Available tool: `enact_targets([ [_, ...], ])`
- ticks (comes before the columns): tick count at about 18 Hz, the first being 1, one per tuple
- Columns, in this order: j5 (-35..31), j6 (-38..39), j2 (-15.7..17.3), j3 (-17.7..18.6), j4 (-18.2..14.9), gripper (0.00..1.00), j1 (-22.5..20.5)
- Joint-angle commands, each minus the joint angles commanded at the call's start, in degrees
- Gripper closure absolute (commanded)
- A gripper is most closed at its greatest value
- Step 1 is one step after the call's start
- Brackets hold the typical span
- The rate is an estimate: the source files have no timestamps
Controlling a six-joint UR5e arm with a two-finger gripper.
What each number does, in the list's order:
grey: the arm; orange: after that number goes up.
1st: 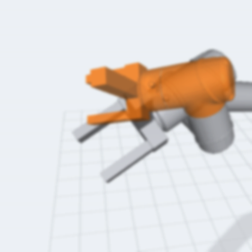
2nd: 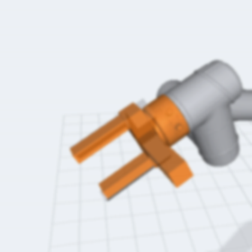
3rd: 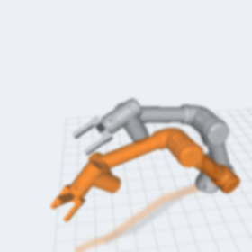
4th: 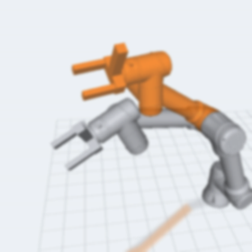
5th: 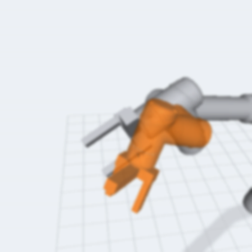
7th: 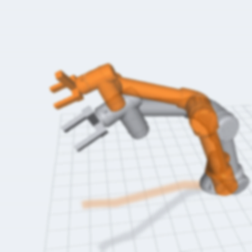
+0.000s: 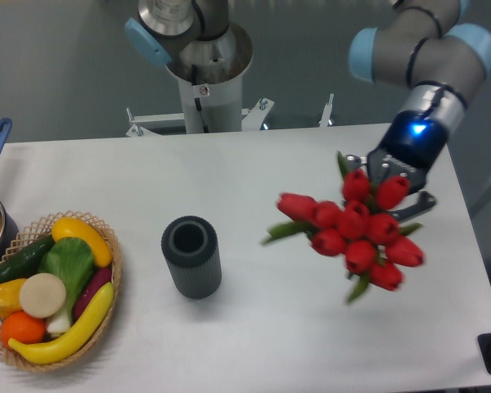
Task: Insert the flowers into the vase
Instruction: 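Carry the red tulip bunch with the gripper over the grey vase, then lower the tulip stems down into the grey vase opening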
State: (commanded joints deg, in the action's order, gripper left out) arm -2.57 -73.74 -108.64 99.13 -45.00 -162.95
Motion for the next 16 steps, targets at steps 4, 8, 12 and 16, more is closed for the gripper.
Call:
enact_targets([
  [4,9.1,-1.3,3.6,5.5,0.1,0.86,1.4],
  [8,9.8,-1.3,7.4,7.8,0.1,0.86,2.5],
  [12,9.7,-2.6,9.8,10.5,0.2,0.86,5.7],
  [16,9.3,-3.3,11.0,12.8,0.0,0.86,6.9],
])
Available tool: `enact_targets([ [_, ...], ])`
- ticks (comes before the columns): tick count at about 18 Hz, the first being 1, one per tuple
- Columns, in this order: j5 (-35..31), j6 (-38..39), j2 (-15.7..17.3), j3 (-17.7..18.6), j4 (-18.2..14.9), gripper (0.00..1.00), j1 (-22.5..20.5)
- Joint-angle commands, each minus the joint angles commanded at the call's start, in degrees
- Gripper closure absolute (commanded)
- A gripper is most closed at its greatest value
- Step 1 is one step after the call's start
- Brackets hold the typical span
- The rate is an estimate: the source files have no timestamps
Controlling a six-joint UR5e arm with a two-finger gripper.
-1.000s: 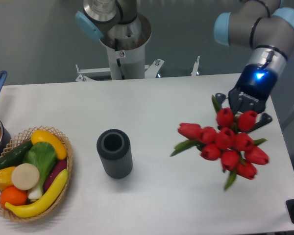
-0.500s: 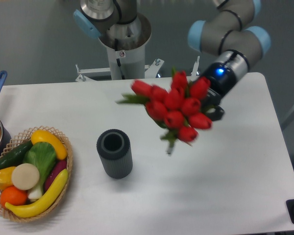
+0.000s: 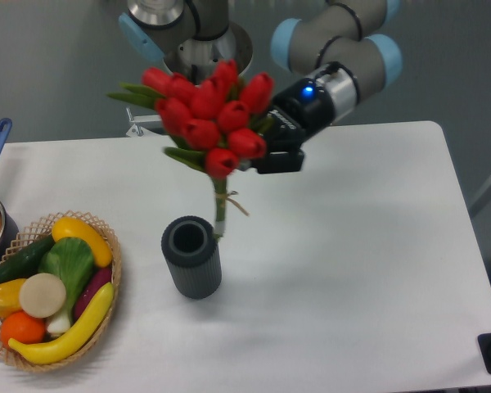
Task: Insert the flowers into the vase
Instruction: 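Lower the tulip stems down into the grey vase opening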
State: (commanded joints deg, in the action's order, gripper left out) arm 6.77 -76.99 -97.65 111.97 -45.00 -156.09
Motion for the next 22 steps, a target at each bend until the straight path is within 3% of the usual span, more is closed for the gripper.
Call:
enact_targets([
  [3,-0.3,-0.2,0.0,1.7,0.1,0.86,0.0],
  [22,-2.7,-0.3,-4.6,3.4,0.2,0.85,1.9],
])
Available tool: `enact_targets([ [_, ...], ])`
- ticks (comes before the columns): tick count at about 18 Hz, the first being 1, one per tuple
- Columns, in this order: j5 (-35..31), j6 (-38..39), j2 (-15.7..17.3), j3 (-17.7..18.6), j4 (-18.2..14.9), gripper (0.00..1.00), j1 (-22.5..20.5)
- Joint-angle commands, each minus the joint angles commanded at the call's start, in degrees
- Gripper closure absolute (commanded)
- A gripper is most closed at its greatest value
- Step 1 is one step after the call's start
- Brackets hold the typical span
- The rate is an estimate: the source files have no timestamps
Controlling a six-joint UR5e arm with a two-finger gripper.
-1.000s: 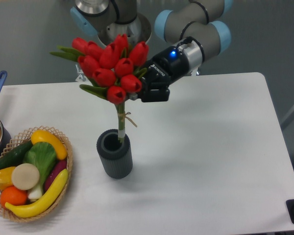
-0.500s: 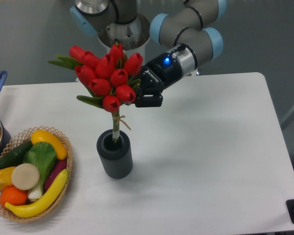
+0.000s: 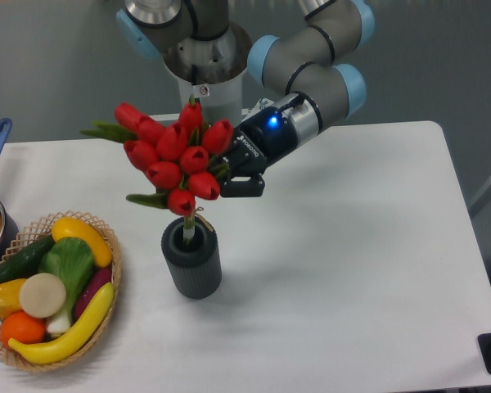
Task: Insert the flowers into the vase
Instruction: 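Lower the tulip stems down into the grey vase opening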
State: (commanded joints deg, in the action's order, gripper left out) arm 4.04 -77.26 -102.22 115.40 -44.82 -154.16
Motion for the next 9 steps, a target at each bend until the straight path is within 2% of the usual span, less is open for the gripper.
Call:
enact_targets([
  [5,-0.1,0.0,-0.9,0.6,0.4,0.84,0.2],
  [9,-3.4,-1.8,-2.6,0.7,0.4,0.84,0.3],
])
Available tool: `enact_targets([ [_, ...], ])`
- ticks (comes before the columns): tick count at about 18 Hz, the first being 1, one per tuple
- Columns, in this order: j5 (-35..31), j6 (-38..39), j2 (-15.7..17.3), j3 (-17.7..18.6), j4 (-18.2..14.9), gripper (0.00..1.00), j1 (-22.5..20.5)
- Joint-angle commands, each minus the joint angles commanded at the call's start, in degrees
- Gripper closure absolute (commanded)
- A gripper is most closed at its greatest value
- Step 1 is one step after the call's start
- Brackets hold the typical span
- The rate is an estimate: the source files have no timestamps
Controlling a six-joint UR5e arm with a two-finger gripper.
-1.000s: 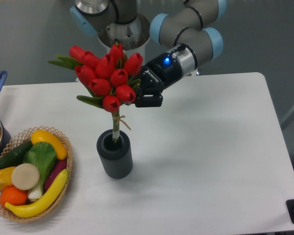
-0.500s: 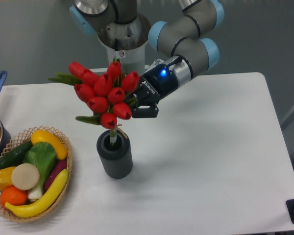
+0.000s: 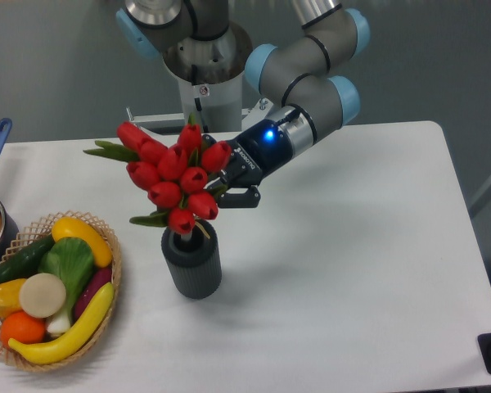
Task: Insert the flowers into the vase
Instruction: 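Lower the tulip stems down into the grey vase opening, then open the gripper to release the tulips in the vase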
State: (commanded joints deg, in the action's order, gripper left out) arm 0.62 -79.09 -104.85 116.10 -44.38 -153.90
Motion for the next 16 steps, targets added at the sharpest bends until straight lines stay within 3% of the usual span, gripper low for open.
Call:
enact_targets([
  [7,-0.2,-3.8,-2.4,1.0,0.0,0.81,0.4],
  [16,-0.4,-4.6,-3.1,2.4,-0.1,0.8,0.5],
])
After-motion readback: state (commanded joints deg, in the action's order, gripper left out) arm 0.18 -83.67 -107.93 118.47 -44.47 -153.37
